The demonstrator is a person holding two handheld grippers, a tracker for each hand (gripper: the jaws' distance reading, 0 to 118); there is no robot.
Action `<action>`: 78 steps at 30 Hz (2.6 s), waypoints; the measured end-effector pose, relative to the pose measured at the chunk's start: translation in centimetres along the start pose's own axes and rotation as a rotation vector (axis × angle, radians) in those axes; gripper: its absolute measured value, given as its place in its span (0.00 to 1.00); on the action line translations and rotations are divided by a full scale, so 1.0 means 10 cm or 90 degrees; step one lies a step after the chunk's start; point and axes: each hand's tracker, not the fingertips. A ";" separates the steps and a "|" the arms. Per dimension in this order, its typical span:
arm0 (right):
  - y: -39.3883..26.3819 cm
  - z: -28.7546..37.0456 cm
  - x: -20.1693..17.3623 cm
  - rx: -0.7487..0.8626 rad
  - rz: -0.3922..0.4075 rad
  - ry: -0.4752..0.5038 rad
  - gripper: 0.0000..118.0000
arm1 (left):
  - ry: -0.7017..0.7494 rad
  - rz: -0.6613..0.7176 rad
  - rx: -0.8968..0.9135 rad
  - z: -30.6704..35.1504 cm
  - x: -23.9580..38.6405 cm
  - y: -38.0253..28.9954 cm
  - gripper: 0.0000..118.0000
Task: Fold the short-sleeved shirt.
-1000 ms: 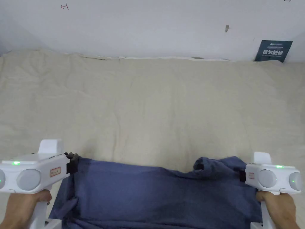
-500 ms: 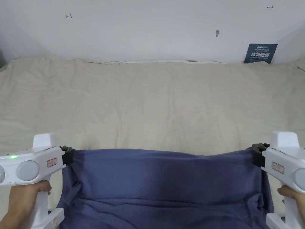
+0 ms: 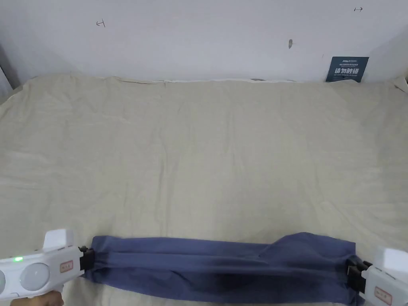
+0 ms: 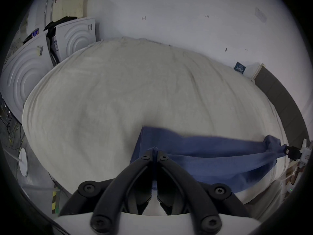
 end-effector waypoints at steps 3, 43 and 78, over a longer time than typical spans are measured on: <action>-0.17 -0.17 0.05 -0.030 -0.020 -0.011 0.01 | 0.018 0.002 -0.027 -0.09 0.00 -0.17 0.03; 0.84 1.61 -1.34 0.514 0.125 -0.085 0.01 | -0.056 -0.098 0.521 1.46 1.47 0.60 0.00; 0.98 0.96 -1.71 0.411 0.154 -0.067 0.01 | -0.288 0.204 -0.086 -0.39 -0.99 0.46 0.91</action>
